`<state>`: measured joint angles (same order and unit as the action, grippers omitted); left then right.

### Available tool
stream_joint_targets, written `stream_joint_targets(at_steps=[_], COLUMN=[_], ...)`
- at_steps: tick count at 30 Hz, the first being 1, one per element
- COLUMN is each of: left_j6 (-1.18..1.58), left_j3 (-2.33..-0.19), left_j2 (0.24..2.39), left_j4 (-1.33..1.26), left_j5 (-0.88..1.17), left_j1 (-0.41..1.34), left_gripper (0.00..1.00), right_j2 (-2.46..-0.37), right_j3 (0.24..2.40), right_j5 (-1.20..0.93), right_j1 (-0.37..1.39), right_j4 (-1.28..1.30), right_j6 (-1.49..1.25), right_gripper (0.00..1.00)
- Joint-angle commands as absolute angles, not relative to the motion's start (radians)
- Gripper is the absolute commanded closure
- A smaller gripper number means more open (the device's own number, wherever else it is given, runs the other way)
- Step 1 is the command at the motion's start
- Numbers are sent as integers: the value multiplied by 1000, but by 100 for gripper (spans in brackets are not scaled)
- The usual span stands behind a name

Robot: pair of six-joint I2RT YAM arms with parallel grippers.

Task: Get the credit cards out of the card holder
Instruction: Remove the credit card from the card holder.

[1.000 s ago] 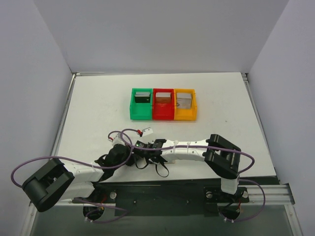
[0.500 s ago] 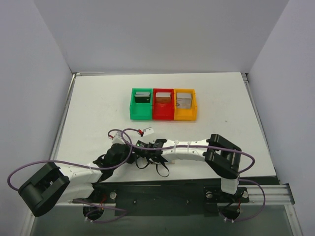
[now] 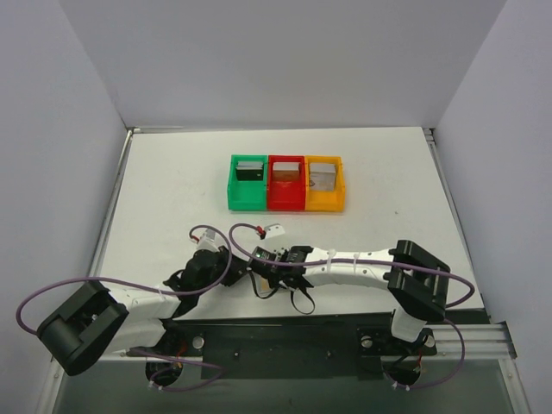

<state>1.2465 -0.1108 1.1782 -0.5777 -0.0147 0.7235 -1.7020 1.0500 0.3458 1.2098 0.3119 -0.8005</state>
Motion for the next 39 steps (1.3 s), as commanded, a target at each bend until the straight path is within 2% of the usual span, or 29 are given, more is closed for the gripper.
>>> stream_joint_targets(at_steps=[1,4,10,13,19,20,23,25,28,31,36,39], left_j6=[1226,1216,1195,1216,1207,1204,1198,1193,1189,1193,1203,1200], left_j3=[-124,-143,-199,-187,-212,-213,-215,-218,-219,-218,-212,-207], left_j2=[1170,1210,1351,1423,1457,1454,1443,1440,1442,1443,1434,1414], left_j4=[-657,-693,-702,-809,-802,-793,-770,-764,-758,-764,-770,-769], left_j5=[40,69,139,167,169,161,147,146,144,144,149,144], left_j1=[712,713,716,719,735,735,735,735,735,736,735,735], left_gripper=[78,79,87,89,92,94,95,96,98,99,100,100], right_j2=[-1655,-1649,-1644,-1640,-1623,-1611,-1585,-1578,-1588,-1637,-1683,-1703], right_j3=[1019,1000,994,988,977,979,1005,1031,1080,1120,1157,1155], right_j5=[338,333,330,330,339,354,391,416,434,448,453,445], right_j1=[1195,1187,1186,1186,1187,1187,1204,1219,1239,1258,1293,1293], right_j4=[298,284,276,276,285,294,321,345,367,397,410,408], right_j6=[-828,-838,-844,-845,-853,-853,-833,-813,-778,-753,-747,-753], right_gripper=[100,100,100,100,100,95,71,60,52,50,38,38])
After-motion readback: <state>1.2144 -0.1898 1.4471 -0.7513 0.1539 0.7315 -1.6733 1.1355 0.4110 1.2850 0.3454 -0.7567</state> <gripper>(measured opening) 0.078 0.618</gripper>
